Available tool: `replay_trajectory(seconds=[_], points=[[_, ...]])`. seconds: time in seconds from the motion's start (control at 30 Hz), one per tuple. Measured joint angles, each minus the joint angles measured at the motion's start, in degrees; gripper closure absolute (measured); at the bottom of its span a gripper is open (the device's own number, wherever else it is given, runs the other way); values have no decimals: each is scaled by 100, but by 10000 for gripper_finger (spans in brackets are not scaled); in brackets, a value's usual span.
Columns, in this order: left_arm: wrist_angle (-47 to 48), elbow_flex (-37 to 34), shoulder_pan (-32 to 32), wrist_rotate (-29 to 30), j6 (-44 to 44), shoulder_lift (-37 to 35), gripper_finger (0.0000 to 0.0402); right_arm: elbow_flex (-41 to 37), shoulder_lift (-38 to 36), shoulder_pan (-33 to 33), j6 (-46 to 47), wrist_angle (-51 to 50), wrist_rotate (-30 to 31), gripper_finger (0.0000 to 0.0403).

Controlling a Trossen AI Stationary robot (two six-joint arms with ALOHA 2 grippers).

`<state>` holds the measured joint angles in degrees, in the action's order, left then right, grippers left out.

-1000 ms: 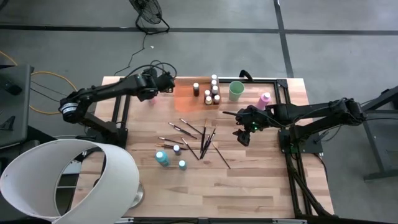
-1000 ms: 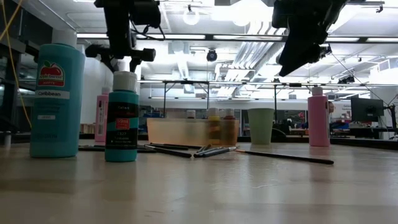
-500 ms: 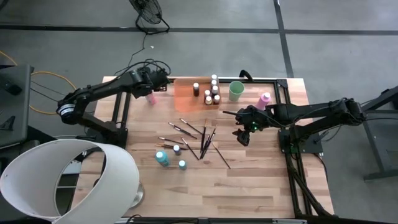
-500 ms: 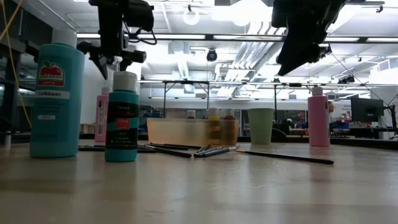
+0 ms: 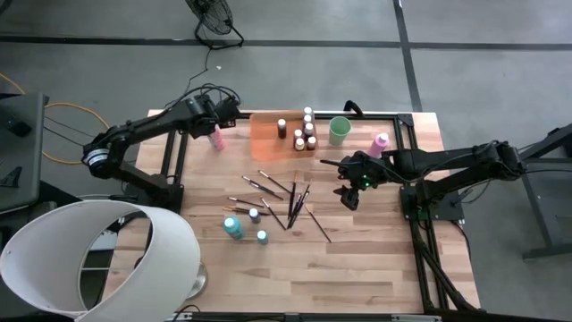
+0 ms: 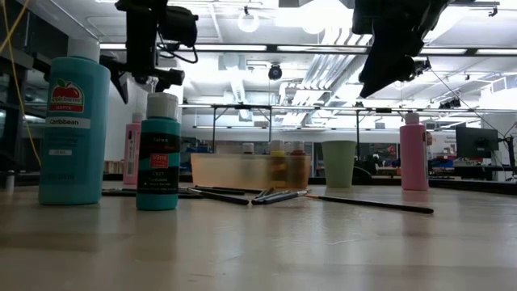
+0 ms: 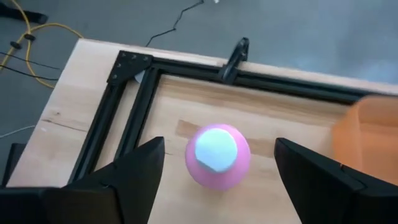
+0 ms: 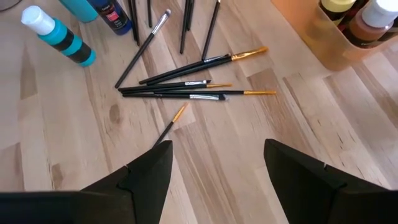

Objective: Pick & Place Paint Supplies
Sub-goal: Put the large pink paint bottle into the orange bin

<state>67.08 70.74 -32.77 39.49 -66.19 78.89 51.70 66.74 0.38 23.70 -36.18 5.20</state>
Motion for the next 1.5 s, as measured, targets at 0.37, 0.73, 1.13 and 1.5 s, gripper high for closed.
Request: replay_trajectory(seconds=[0.37, 0.73, 1.13, 1.5], points=[[-107, -318, -206, -307, -246, 0, 103, 0, 0, 0, -62, 2, -89, 156], [-754, -592, -210, -462, -11, 0, 125, 0, 0, 0, -107, 44, -96, 156], [-816, -592, -210, -458, 35, 0, 220, 0, 0, 0, -107, 42, -91, 156], [-727, -592, -210, -454, 126, 0, 298, 0, 0, 0, -169, 42, -87, 156]])
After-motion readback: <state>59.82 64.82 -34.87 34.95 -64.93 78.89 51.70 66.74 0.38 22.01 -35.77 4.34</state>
